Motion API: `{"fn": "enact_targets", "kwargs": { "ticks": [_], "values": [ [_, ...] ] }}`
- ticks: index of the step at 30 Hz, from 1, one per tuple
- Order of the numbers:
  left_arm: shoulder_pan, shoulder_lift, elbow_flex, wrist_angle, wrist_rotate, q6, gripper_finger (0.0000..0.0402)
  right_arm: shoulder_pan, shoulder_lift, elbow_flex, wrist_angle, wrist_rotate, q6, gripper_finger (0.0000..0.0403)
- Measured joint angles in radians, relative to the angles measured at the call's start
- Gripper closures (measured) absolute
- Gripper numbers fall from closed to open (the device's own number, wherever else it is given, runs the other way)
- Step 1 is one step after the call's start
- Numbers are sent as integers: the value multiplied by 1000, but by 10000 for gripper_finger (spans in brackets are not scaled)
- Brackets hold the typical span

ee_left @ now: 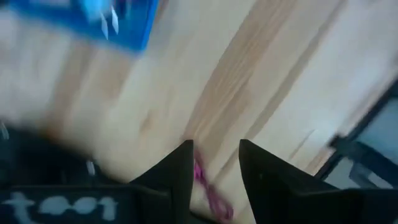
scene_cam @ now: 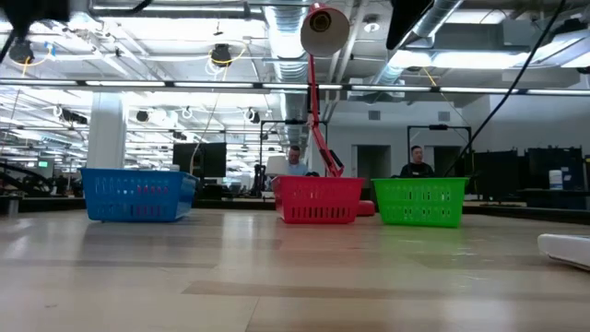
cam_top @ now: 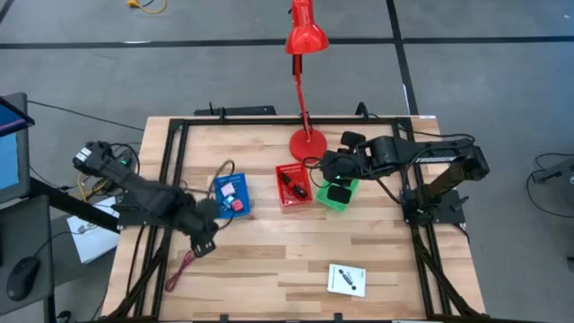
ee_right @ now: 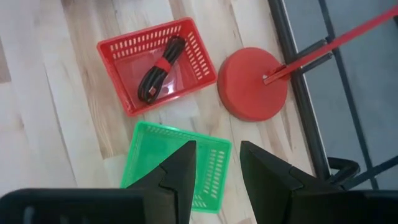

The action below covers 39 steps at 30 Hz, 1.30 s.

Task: Pick and place items into bin
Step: Put the purple charger cable into the red bin

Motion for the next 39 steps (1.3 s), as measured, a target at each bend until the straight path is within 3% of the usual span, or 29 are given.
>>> {"fn": "enact_targets", "kwargs": {
  "ticks": [5, 9, 13, 24, 32, 39],
  "values": [
    [-66, 9, -163, 31, 150, -226, 268, 0, 0, 0, 2, 0, 0, 285],
    [-115, 29, -301, 232, 234, -234, 248, -1, 0, 0, 27, 0, -4, 285],
    [-157, 40, -371, 389, 215, -184, 240, -4, 0, 0, 68, 1, -36, 285],
    [-233, 40, -482, 438, 215, -377, 238, -4, 0, 0, 94, 1, -54, 285],
    [-291, 40, -486, 449, 223, -454, 238, -4, 0, 0, 94, 0, -54, 285],
    [-364, 40, -486, 539, 110, -537, 238, -3, 0, 0, 93, 0, -54, 285]
  ]
}}
